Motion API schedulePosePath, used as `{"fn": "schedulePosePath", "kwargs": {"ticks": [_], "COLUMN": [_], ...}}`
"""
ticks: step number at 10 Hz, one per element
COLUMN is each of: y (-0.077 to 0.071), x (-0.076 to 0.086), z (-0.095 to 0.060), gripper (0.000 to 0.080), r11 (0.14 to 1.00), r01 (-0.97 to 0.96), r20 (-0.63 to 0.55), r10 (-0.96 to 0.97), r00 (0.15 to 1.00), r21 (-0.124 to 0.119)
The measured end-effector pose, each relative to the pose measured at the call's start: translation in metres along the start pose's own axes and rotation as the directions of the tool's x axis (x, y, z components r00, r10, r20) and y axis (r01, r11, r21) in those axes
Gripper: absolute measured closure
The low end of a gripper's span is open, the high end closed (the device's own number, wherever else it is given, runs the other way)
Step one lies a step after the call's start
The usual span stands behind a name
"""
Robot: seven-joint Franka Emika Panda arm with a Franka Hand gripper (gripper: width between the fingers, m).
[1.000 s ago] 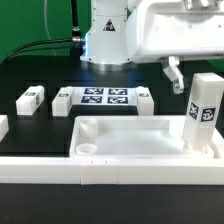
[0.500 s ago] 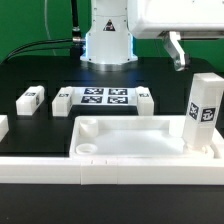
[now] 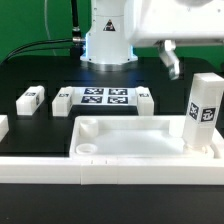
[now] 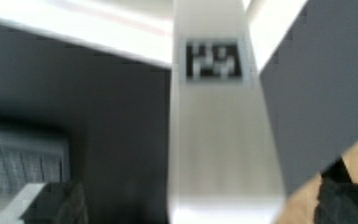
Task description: Assemble desk
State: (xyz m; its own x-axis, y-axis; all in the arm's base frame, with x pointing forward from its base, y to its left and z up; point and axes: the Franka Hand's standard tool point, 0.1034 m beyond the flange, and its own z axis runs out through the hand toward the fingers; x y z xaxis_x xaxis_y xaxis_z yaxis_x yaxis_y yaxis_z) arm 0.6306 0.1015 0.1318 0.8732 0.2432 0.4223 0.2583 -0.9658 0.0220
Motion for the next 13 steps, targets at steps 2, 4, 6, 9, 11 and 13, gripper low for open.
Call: {"fn": "schedulePosePath", "kwargs": {"ticks": [2, 4, 6, 9, 11, 13], "y": [0.003, 0.002, -0.002, -0.003, -0.002, -0.002], "x": [-0.001, -0.01, -0.008, 0.002, 0.006, 0.009], "z": [0.002, 0.001, 0.0, 0.002, 0.001, 0.002], "gripper": [0.015, 0.015, 0.015, 0.015, 0.015, 0.015], "r11": [1.0, 0.999, 0.997, 0.997, 0.998, 0.998], "r01": [-0.009, -0.023, -0.03, -0.042, -0.039, -0.029], "r20": [0.153, 0.307, 0.431, 0.52, 0.515, 0.505], "r10": [0.006, 0.008, -0.003, 0.006, 0.004, -0.007], "r00": [0.988, 0.952, 0.902, 0.854, 0.857, 0.863], "r21": [0.021, 0.045, 0.07, 0.058, 0.058, 0.063]}}
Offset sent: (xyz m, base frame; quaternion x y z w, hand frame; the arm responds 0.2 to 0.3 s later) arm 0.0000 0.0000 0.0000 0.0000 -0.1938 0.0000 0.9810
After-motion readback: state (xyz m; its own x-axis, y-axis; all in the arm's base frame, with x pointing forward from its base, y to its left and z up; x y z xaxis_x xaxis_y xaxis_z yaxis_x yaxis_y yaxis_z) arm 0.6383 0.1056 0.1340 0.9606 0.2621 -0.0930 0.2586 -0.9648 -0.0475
